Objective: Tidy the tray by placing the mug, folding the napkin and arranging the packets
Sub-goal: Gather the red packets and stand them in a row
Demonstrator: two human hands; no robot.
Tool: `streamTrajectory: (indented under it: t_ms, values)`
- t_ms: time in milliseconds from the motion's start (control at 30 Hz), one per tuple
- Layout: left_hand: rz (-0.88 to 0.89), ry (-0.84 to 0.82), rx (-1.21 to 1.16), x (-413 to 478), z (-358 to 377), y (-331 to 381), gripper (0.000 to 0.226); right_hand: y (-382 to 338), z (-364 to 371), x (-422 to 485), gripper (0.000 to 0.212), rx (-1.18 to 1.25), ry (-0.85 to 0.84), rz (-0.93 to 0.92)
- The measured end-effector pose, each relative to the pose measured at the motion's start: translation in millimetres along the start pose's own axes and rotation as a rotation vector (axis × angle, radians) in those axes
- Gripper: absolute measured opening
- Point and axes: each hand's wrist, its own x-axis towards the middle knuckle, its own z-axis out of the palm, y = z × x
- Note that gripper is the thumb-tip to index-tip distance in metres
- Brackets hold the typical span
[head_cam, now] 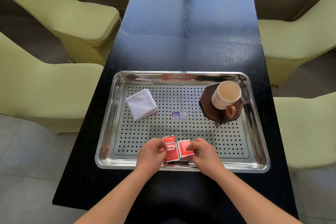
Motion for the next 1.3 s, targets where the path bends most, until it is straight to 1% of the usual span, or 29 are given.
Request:
streamTrajectory:
  t_ms: [100, 200, 233, 300, 333, 367, 467, 567, 667, 867, 1000, 1133, 1200, 1300]
  values:
    - [-0.055, 0.041, -0.093, 2.9, -3.3, -4.2, 0.022, 0.3, -0.5, 1.5, 0.02, -0.011, 0.077, -0.025]
    - [-0.148, 0.102, -0.209, 9.6, -8.6, -5.0, 0.018, -1.0, -4.5, 3.3, 0.015, 0.086, 0.227, -0.037]
    - [-0.191, 0.11, -0.244, 12.7, -9.5, -5.4, 0.015, -1.5, -5.6, 4.1, 0.015, 0.162, 0.265, -0.017]
    - [-0.26, 0.073, -0.25, 18.2, -9.1, -5.3, 0.009, -4.0, -7.3, 7.1, 0.016, 0.36, 0.287, 0.086]
    - [-0.28, 0.039, -0.235, 20.2, -7.6, -5.9, 0.007, -5.7, -7.3, 9.9, 0.015, 0.434, 0.271, 0.147]
    - [-0.29, 0.008, -0.21, 21.6, -5.9, -6.8, 0.007, -6.8, -6.5, 13.4, 0.013, 0.454, 0.237, 0.194]
    - [-0.282, -0.02, -0.118, 24.6, -1.0, -9.7, 0.014, -7.6, -0.5, 21.8, 0.016, 0.31, 0.111, 0.262]
    - [-0.195, -0.036, 0.006, 26.4, 2.2, -8.9, 0.023, -3.0, 4.4, 25.1, 0.025, 0.132, 0.09, 0.274]
    - [-0.135, -0.065, 0.096, 25.0, 1.1, -7.6, 0.029, 1.2, 6.7, 24.3, 0.028, -0.008, 0.092, 0.226]
    - [-0.136, -0.064, 0.104, 25.0, -0.6, -9.4, 0.029, 1.2, 10.2, 27.3, 0.031, -0.036, 0.072, 0.215]
    - [-0.119, -0.102, 0.111, 23.8, 2.6, -5.7, 0.04, 1.7, 11.6, 28.1, 0.037, -0.032, 0.044, 0.222]
    - [-0.127, -0.169, 0.154, 20.8, 5.9, -6.3, 0.055, 1.8, 13.3, 27.8, 0.043, -0.087, 0.033, 0.201]
    - [-0.126, -0.162, 0.179, 20.2, 6.9, -5.2, 0.051, 2.5, 14.5, 27.2, 0.045, -0.107, 0.028, 0.18]
    - [-0.121, -0.117, 0.192, 20.7, 7.6, -2.8, 0.041, 5.5, 15.3, 26.0, 0.045, -0.116, 0.021, 0.168]
